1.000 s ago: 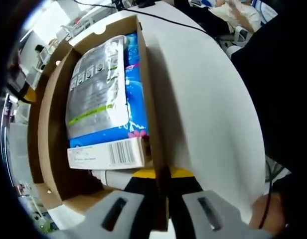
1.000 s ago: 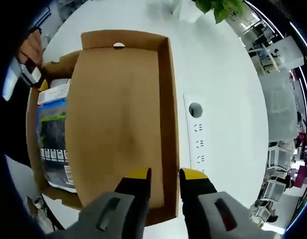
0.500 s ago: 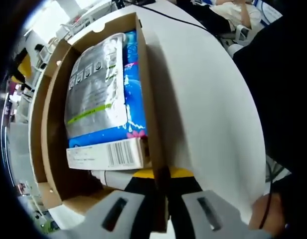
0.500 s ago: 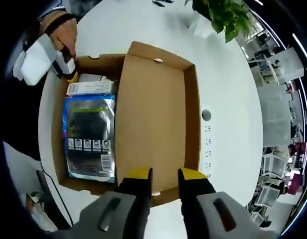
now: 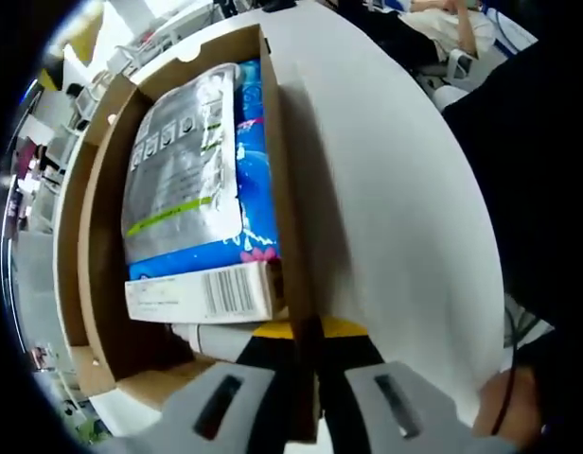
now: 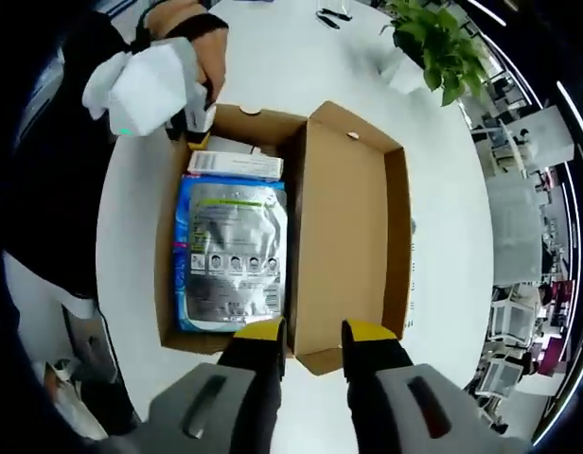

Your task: Operate the shoe box by opening the lid, removing the specified soft item, and placing it in the target area until the item is outside and the box remains undamaged.

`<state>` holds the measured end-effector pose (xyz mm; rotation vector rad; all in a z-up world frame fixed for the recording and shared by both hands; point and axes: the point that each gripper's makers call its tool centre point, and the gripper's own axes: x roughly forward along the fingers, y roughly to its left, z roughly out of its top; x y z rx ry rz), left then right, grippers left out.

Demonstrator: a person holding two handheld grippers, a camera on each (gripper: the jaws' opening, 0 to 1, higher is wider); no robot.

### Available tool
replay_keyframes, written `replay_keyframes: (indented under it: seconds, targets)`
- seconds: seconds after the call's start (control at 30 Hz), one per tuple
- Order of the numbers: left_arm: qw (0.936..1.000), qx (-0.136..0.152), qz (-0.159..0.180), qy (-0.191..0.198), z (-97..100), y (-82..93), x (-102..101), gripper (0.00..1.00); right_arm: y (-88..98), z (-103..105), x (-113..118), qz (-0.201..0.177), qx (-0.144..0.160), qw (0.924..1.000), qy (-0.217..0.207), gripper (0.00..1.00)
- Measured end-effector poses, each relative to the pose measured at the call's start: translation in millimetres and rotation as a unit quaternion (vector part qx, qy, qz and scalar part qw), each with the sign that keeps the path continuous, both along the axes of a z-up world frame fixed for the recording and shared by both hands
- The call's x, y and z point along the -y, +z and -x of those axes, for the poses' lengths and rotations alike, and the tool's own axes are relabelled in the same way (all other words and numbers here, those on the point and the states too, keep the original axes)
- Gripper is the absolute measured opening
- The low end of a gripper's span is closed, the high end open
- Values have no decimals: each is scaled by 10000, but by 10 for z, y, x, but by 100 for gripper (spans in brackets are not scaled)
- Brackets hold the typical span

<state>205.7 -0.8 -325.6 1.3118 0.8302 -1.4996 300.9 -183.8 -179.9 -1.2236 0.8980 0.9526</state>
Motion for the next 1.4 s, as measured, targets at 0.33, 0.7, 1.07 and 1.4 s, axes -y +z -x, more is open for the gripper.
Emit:
replay_keyframes:
  seconds: [0.33,0.7,1.07,1.4]
  targets:
    - [10000,-71,-10,51,8,-16,2,3,-413,220,-152,-302,-188,9988,351,24]
    - [9997,-152,-79,151,12,-67,18,3,-654,372,-254,-452,-150,9944,947,29]
    - [9995,-126,-128,250,38,-69,35,3,-805,665,-376,-564,-303,9901,1246,32]
    - [9995,-62,-177,268,18,-61,58,3,-914,781,-361,-493,-252,9925,1090,35]
